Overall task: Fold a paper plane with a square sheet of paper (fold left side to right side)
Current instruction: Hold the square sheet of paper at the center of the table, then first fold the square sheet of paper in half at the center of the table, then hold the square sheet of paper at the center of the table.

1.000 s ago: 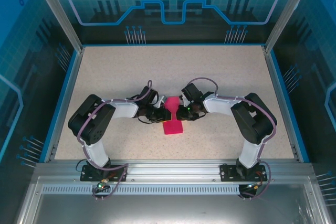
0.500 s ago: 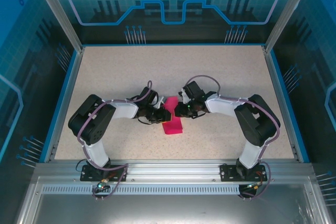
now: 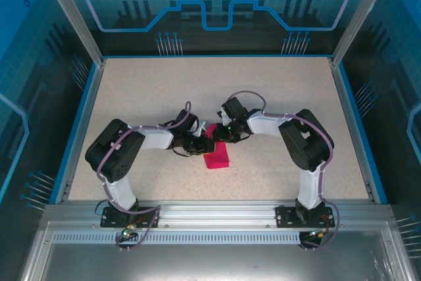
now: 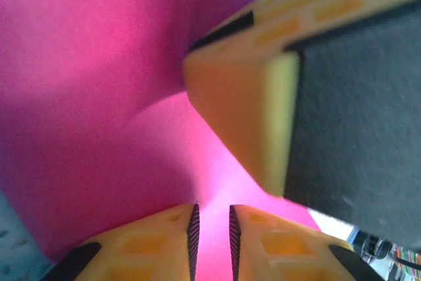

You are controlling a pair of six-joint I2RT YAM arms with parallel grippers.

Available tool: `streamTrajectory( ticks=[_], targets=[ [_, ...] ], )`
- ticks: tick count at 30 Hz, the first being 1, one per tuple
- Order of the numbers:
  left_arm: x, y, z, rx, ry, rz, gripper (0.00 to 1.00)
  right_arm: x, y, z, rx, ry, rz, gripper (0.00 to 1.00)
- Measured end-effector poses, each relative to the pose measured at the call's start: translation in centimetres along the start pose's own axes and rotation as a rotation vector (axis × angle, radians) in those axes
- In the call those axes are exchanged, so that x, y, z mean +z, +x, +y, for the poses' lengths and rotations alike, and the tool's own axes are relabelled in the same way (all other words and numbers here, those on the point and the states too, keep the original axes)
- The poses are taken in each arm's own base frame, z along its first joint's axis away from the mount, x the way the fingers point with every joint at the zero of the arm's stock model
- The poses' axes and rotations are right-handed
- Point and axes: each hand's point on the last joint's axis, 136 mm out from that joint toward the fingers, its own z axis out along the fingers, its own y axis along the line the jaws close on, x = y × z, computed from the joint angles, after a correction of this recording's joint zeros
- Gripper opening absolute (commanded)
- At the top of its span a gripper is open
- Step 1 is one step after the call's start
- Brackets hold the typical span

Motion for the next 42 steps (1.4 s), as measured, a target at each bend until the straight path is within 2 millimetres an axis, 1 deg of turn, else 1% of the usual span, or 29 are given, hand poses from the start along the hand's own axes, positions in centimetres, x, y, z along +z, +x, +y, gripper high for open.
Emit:
streamTrajectory(
  ticks=[3,10,14,21,24,32,34,36,38,40,42],
  targets=[
    [-0.1,0.6,-0.1,0.018,-0.001,-0.001,0.23,-0.1,0.1,-0.2,0.009,0.011,0.01,0.17],
    [-0.7,3.7,0.1,0.045,-0.011,0.023,0.24,-0.1,0.3,-0.3,0.013,0.014,0.017,0.17],
    [-0.9,5.0,-0.1,0.064,-0.009,0.034,0.25,-0.1,0.3,-0.3,0.018,0.013,0.018,0.17],
    [-0.5,6.9,-0.8,0.095,-0.006,0.058,0.25,-0.1,0.3,-0.3,0.028,0.014,0.019,0.17],
    [-0.5,7.4,-0.9,0.106,-0.012,0.057,0.25,-0.1,0.3,-0.4,0.028,0.014,0.019,0.17],
    [-0.7,9.5,-1.3,0.12,-0.011,0.097,0.29,-0.1,0.3,-0.3,0.031,0.014,0.019,0.17],
    [-1.2,9.5,-1.6,0.112,-0.007,0.094,0.3,-0.1,0.3,-0.3,0.031,0.014,0.019,0.17],
    [-2.0,9.0,-2.1,0.105,0.01,0.075,0.31,-0.1,0.3,-0.3,0.031,0.014,0.019,0.17],
    [-3.2,7.8,-2.6,0.097,0.034,0.032,0.32,-0.1,0.3,-0.3,0.031,0.014,0.019,0.17],
    [-4.2,6.0,-3.0,0.084,0.043,-0.012,0.32,-0.1,0.3,-0.3,0.031,0.014,0.019,0.17],
    [-4.7,4.3,-3.5,0.083,0.046,-0.042,0.31,-0.1,0.3,-0.3,0.031,0.014,0.019,0.17]
  ],
)
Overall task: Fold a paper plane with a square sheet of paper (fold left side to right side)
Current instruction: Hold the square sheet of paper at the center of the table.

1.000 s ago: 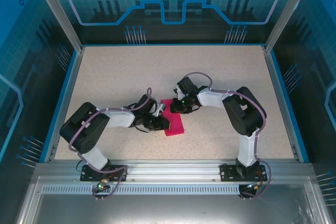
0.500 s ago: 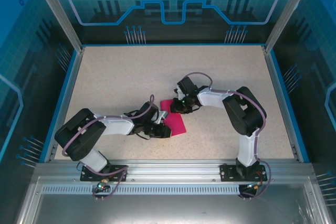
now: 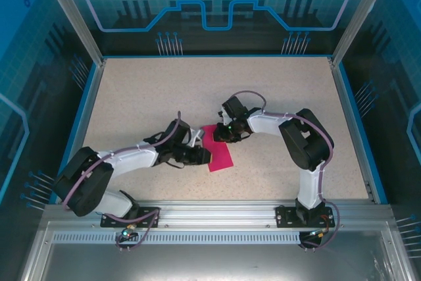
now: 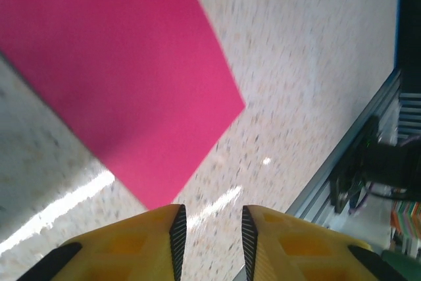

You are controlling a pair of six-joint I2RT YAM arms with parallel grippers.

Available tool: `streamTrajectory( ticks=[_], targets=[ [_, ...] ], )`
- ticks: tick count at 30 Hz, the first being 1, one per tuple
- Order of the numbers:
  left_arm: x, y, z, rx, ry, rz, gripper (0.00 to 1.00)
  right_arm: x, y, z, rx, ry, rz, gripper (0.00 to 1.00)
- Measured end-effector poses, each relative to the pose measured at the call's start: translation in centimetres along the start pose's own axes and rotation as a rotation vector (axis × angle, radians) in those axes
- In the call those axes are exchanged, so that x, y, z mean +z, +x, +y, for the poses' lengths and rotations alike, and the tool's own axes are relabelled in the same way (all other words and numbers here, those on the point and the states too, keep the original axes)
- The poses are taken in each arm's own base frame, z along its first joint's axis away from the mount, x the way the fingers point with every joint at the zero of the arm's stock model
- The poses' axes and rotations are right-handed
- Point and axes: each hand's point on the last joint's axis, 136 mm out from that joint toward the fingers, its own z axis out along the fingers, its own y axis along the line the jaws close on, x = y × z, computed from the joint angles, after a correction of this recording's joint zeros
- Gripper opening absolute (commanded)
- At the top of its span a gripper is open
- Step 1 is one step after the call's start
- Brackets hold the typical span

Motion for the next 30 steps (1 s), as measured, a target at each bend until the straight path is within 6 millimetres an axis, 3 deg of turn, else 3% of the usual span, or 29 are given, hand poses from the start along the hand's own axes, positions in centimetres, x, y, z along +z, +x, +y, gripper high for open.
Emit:
streamTrajectory(
  ticks=[5,13,19,25,30],
  targets=[
    [1.4,-2.8,-0.1,0.006,-0.007,-0.007,0.29,0.0,0.0,0.0,0.0,0.0,0.0,0.17],
    [3.9,-1.9,3.3,-0.061,-0.078,0.06,0.29,0.0,0.0,0.1,-0.003,-0.008,-0.004,0.17],
    [4.4,-2.0,3.8,-0.073,-0.08,0.05,0.28,-0.5,0.0,0.3,-0.013,-0.017,-0.027,0.22],
    [4.4,-2.0,3.9,-0.09,-0.079,0.046,0.28,-4.3,-0.2,1.4,-0.06,-0.019,-0.11,0.3],
    [4.4,-2.0,3.9,-0.09,-0.08,0.046,0.28,-7.7,1.4,1.7,-0.098,-0.024,-0.143,0.2]
  ],
)
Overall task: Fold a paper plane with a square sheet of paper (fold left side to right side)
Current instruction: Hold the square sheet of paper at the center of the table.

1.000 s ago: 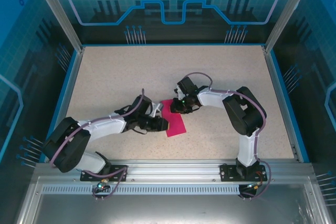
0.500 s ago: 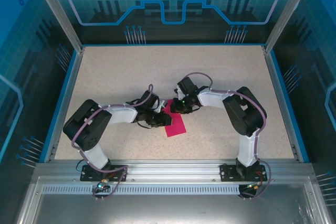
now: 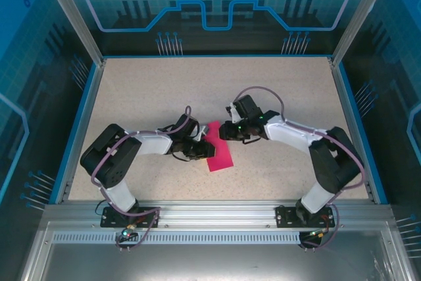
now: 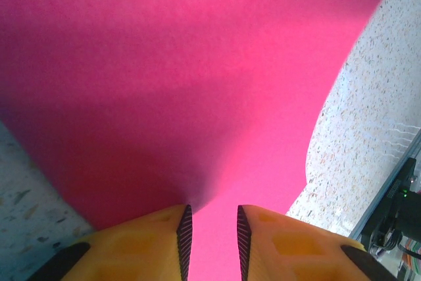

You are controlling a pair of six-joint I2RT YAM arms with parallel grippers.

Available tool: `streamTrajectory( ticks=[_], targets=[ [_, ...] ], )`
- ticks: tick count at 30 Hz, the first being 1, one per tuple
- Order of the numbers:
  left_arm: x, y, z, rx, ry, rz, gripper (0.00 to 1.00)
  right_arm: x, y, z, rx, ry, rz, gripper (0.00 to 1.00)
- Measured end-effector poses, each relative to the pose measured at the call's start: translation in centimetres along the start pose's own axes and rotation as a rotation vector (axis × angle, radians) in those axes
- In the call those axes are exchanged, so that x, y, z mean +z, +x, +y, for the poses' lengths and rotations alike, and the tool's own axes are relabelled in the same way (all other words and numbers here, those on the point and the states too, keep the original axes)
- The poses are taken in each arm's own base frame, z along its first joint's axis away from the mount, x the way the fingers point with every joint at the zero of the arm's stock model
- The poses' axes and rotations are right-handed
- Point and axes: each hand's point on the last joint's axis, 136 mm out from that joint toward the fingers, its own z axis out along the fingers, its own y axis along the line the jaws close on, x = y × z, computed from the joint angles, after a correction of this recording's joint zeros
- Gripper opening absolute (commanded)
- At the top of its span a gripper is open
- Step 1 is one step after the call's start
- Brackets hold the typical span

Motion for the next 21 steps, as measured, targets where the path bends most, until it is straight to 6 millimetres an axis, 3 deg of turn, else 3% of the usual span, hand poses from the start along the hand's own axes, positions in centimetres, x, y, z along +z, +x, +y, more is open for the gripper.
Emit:
streamTrajectory(
  ticks=[3,7,10,13,21],
  targets=[
    [0.0,0.0,0.0,0.0,0.0,0.0,0.28,0.1,2.3,-0.9,0.003,0.02,0.053,0.19],
    [0.0,0.0,0.0,0.0,0.0,0.0,0.28,1.5,6.4,-1.9,0.007,0.036,0.165,0.18],
    [0.0,0.0,0.0,0.0,-0.001,0.0,0.28,2.8,8.2,-2.3,0.005,0.054,0.227,0.18],
    [0.0,0.0,0.0,-0.002,-0.004,0.002,0.28,3.8,9.0,-3.0,0.016,0.076,0.264,0.18],
    [-0.5,-1.9,-1.1,0.01,-0.023,-0.032,0.33,3.8,8.9,-3.1,0.012,0.093,0.27,0.17]
  ],
)
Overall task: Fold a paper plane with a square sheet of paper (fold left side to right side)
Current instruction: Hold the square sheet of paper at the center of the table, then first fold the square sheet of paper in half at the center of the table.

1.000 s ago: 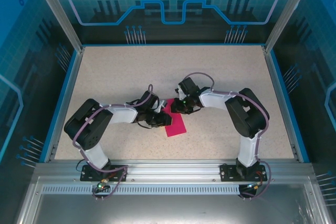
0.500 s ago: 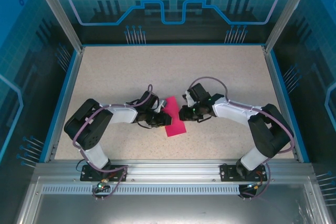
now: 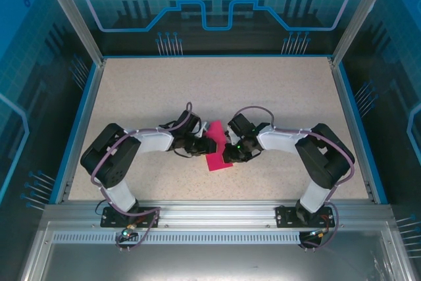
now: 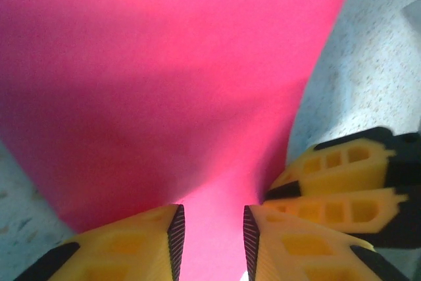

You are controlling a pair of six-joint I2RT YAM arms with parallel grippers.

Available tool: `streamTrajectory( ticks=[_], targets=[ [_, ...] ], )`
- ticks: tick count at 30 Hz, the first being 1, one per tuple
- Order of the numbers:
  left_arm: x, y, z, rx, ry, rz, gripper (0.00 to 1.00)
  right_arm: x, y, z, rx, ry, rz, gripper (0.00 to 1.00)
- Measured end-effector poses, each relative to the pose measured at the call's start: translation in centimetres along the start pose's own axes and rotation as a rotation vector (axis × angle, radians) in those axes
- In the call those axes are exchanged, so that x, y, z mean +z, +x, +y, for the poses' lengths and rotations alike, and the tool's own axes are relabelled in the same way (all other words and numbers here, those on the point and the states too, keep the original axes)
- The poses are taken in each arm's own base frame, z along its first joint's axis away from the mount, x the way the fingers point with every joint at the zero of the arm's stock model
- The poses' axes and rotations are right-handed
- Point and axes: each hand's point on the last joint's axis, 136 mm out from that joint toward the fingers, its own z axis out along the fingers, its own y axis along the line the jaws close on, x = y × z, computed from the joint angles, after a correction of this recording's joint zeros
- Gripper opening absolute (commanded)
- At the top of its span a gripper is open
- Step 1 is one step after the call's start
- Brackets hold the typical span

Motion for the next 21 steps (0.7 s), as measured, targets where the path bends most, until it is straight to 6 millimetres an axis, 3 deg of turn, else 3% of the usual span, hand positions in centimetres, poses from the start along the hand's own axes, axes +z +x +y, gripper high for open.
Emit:
streamTrajectory(
  ticks=[5,21],
  targets=[
    [0.4,-1.9,-0.4,0.016,-0.018,-0.034,0.31,0.0,0.0,0.0,-0.006,0.005,0.003,0.17],
    [1.0,-2.6,1.4,-0.002,-0.066,-0.061,0.3,0.1,0.1,-0.2,-0.017,0.022,0.005,0.17]
  ],
)
